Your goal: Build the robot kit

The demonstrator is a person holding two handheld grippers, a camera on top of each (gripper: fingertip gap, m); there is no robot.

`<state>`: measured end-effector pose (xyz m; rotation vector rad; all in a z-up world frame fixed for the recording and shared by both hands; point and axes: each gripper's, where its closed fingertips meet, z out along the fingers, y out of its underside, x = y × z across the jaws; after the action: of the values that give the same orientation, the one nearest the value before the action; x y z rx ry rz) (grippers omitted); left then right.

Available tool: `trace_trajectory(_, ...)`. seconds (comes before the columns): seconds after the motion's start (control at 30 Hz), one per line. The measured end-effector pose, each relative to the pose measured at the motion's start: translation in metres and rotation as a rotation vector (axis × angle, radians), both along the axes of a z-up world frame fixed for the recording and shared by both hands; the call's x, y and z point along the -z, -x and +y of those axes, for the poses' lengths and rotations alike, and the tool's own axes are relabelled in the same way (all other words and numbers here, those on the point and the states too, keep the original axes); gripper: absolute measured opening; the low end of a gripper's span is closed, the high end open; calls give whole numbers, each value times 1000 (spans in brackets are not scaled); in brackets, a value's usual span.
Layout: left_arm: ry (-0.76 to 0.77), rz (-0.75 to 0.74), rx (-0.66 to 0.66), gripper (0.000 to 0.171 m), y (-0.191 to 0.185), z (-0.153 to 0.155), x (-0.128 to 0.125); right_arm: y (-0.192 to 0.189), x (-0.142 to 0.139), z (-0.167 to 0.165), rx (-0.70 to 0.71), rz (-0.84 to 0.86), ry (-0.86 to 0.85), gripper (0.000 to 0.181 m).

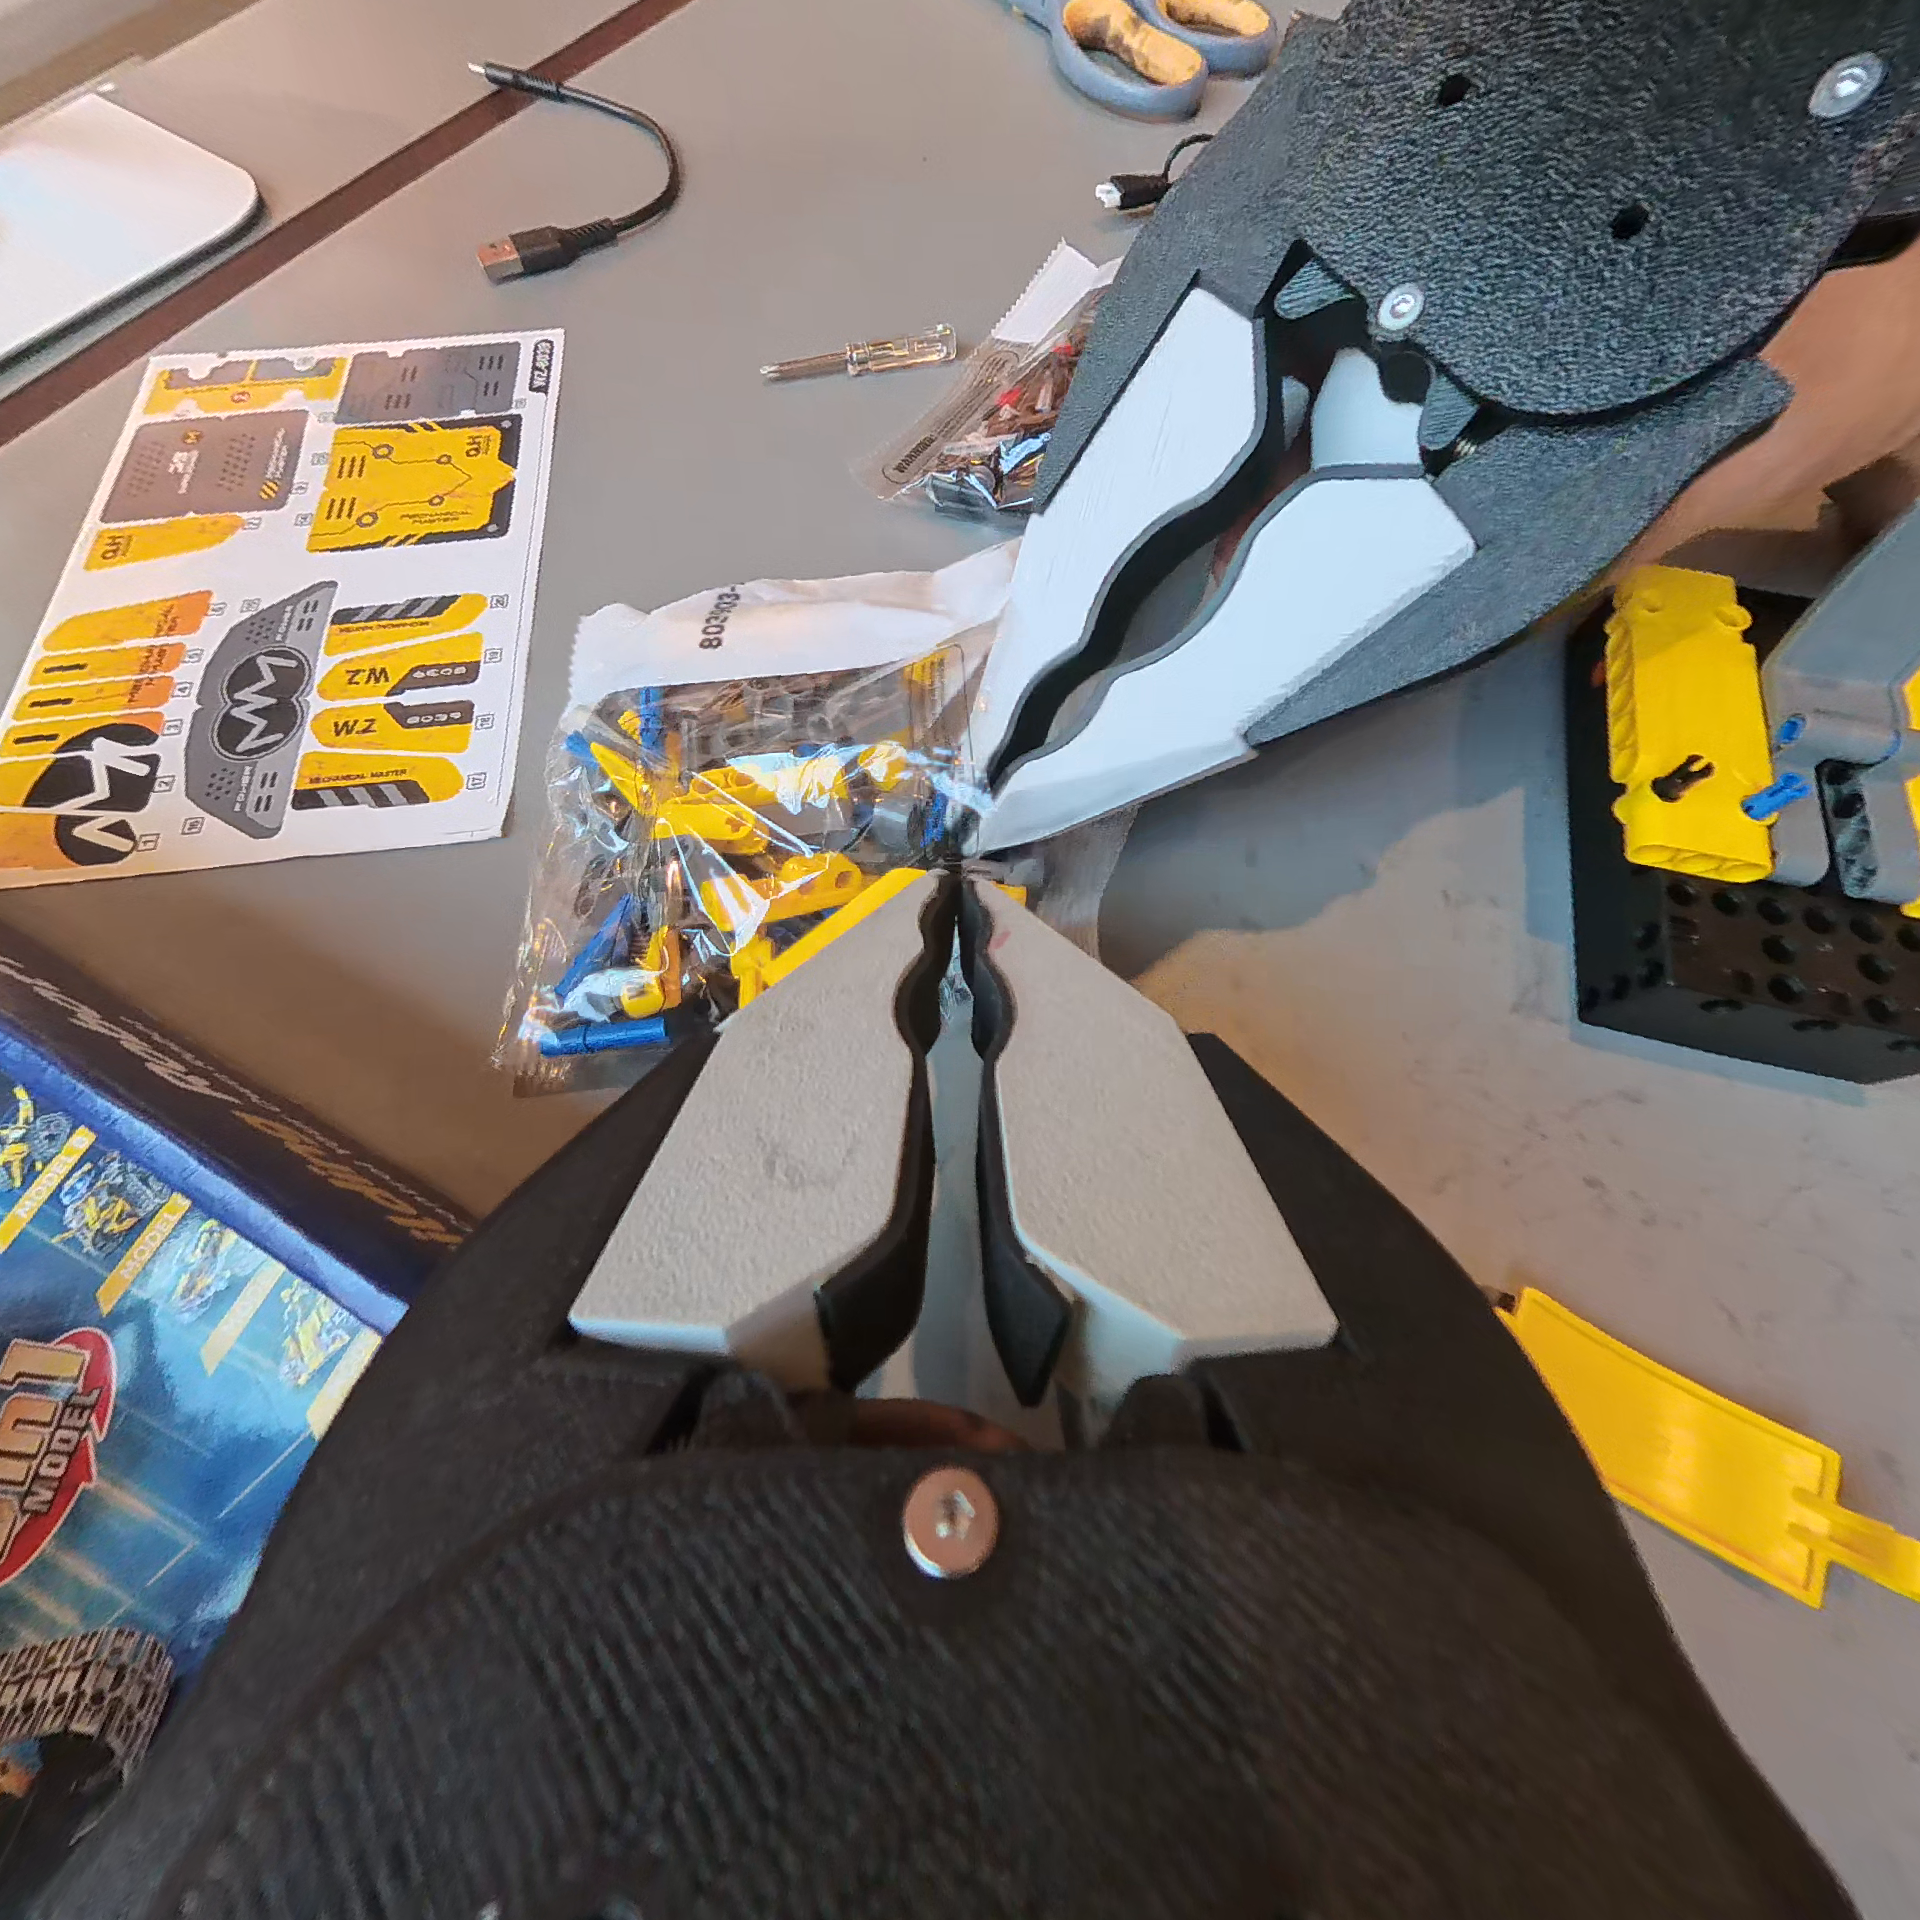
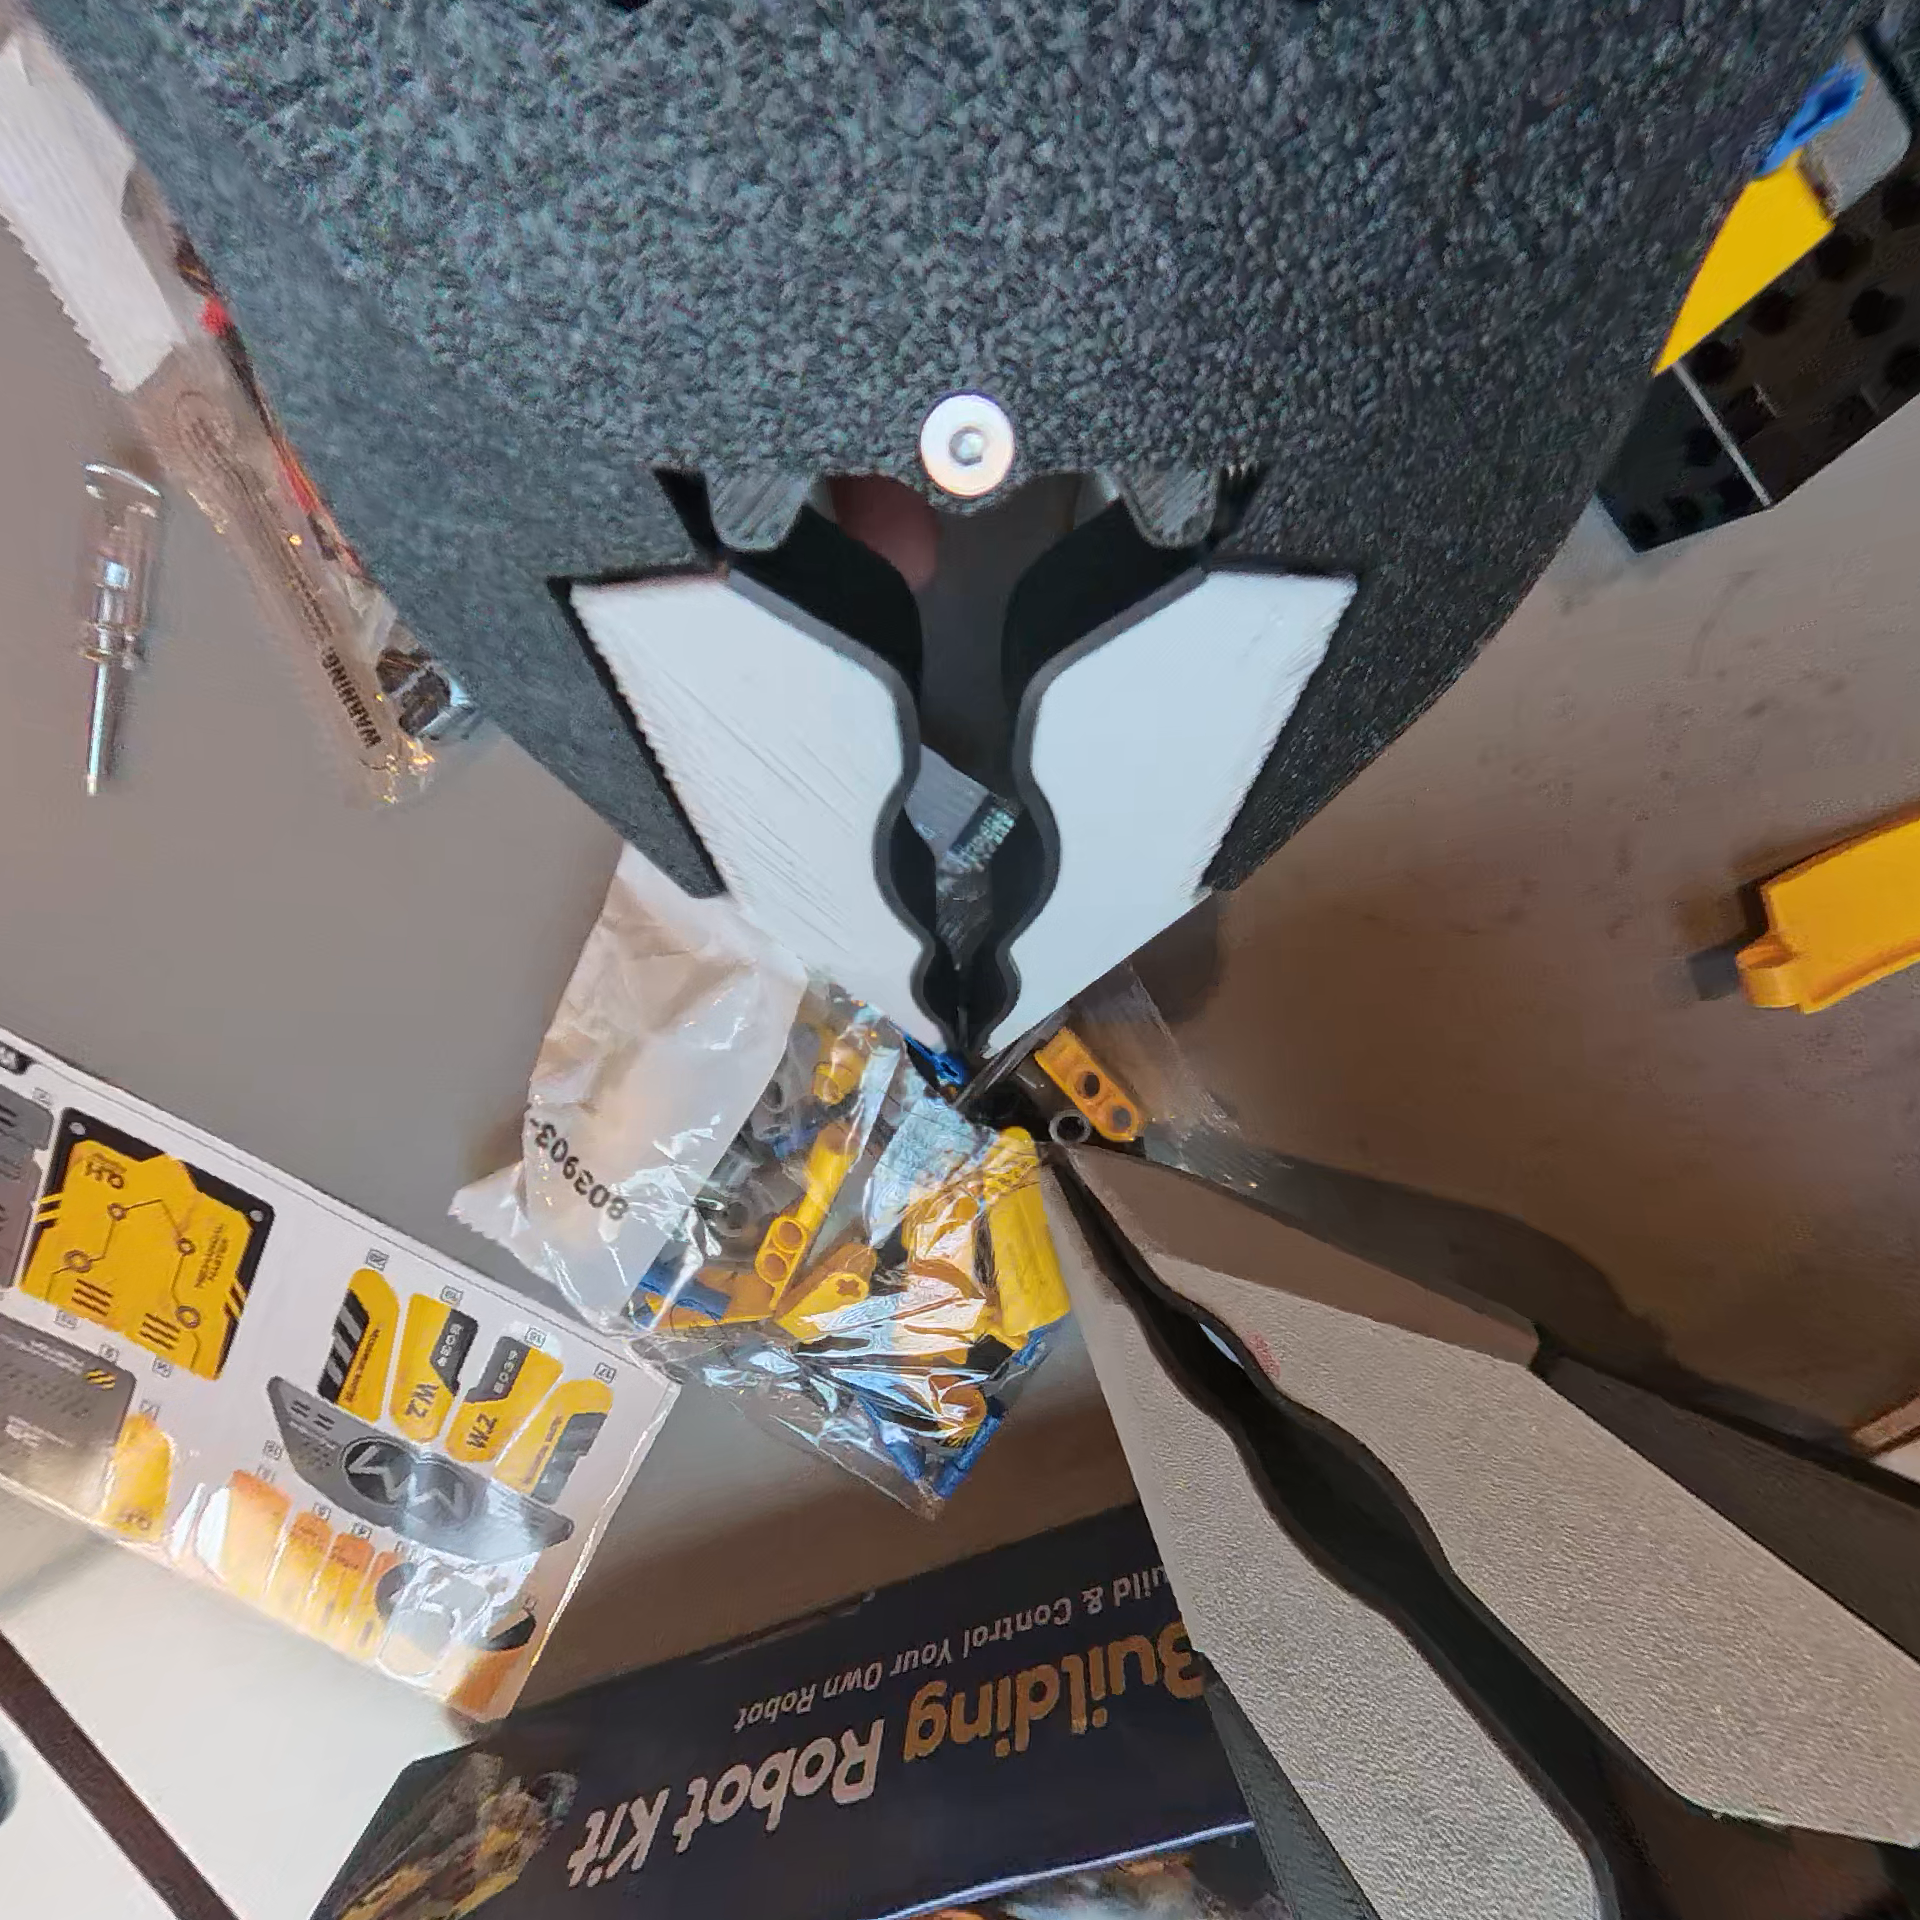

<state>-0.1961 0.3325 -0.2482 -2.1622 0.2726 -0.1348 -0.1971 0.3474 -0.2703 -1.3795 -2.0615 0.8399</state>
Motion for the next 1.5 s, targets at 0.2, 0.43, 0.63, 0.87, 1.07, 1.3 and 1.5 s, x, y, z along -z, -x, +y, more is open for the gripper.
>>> trace_trajectory(0.2, 6, 4, 15, 0, -3, -1, 1, 3, -3, 8, -5, 52, -118, 13)
trace_trajectory(0.43, 1, -1, 11, 0, -2, -1, 0, 4, 1, 8, 0, 27, -98, 8)
trace_trajectory(0.63, 4, -3, 12, 0, -2, -1, 0, -1, 3, 3, -13, -16, -15, 4)
trace_trajectory(0.87, 3, -2, 5, 0, -1, 0, 1, 0, 3, 5, -6, -15, -24, 4)
trace_trajectory(1.07, -3, 6, -53, 0, 11, 1, 0, -8, -17, 3, -41, 26, 21, 4)
trace_trajectory(1.3, -2, 5, -65, 0, 14, 1, 0, -36, -49, -55, -343, 86, 238, 4)
trace_trajectory(1.5, -1, 0, -63, 0, 14, 1, 0, -45, -9, -78, -442, -38, 75, 19)
